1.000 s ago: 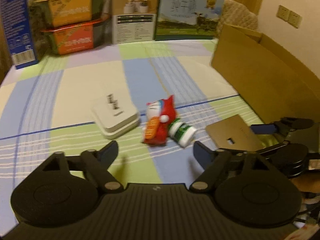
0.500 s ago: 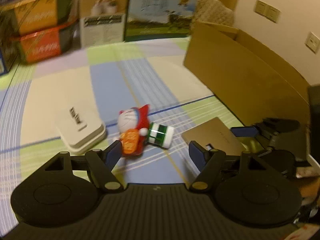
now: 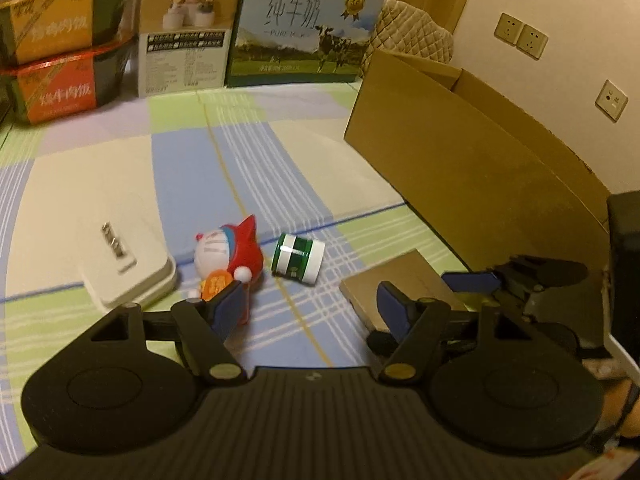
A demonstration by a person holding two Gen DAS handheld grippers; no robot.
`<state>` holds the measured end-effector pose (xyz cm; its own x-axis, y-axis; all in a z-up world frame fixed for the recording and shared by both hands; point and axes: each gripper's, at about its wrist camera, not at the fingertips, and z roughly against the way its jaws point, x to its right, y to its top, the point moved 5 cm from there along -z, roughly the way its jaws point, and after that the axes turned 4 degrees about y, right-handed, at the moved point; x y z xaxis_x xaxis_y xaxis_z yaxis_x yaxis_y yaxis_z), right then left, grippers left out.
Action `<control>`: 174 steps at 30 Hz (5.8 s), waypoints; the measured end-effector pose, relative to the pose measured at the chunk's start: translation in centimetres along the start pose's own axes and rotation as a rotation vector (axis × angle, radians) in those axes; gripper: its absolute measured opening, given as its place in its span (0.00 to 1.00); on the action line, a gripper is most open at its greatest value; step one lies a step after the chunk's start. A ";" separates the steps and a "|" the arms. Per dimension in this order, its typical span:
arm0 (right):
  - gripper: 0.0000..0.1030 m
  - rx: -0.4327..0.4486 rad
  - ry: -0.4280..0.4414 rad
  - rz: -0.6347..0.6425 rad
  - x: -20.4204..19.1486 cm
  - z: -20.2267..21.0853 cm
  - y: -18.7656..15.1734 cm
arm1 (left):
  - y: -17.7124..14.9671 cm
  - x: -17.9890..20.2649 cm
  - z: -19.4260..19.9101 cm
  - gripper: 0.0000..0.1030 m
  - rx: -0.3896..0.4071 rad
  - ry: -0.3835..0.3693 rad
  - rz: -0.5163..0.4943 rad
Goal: Organize rigid objects
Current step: 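Move the left tool toward the red Doraemon figure while the right tool holds the panel, then grasp the green-labelled white pill bottle with the left tool while the right tool holds the panel, then carry the bottle with the left tool while the right tool carries the panel over the box, then open the left tool to drop the bottle while the right tool releases the panel into the box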
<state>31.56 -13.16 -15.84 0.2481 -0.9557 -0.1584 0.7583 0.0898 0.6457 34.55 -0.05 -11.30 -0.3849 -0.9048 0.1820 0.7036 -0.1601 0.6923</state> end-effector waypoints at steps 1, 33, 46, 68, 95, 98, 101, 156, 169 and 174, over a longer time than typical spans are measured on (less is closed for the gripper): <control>0.84 -0.001 -0.005 -0.008 0.0 0.1 -0.1 | 0.3 0.3 -0.2 0.66 0.007 -0.005 -0.007; 0.83 0.062 -0.053 -0.066 0.0 1.7 -0.3 | 4.5 1.9 -7.0 0.58 -0.109 0.101 -0.275; 0.83 0.051 -0.063 -0.148 -0.2 4.3 -2.8 | 4.2 5.1 -4.7 0.26 -0.140 0.103 -0.424; 0.84 0.031 -0.034 -0.106 -1.7 8.1 -8.3 | -10.3 3.3 7.2 0.27 -0.141 0.232 -0.110; 0.83 0.213 0.008 -0.042 -2.7 17.8 -7.3 | -7.5 8.9 14.1 0.26 0.027 0.261 0.071; 0.83 0.242 -0.007 -0.045 -1.9 20.0 -6.9 | -6.5 10.4 15.3 0.26 0.055 0.257 0.048; 0.83 0.275 -0.025 -0.052 -0.7 22.1 -6.3 | -5.5 11.7 16.3 0.26 0.081 0.251 0.029; 0.83 0.258 -0.095 -0.271 24.0 22.5 3.9 | 11.1 25.3 -1.1 0.30 0.083 0.096 -0.185; 0.84 0.246 -0.084 -0.263 23.4 21.2 4.3 | 11.5 22.4 1.5 0.40 0.129 0.156 -0.142; 0.84 0.232 -0.075 -0.249 22.6 20.5 4.6 | 10.8 21.3 2.2 0.40 0.124 0.157 -0.127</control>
<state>28.35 -40.03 -1.13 0.0211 -0.9590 -0.2825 0.6307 -0.2065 0.7480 32.63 -20.19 1.53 -0.3617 -0.9322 -0.0160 0.5730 -0.2358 0.7849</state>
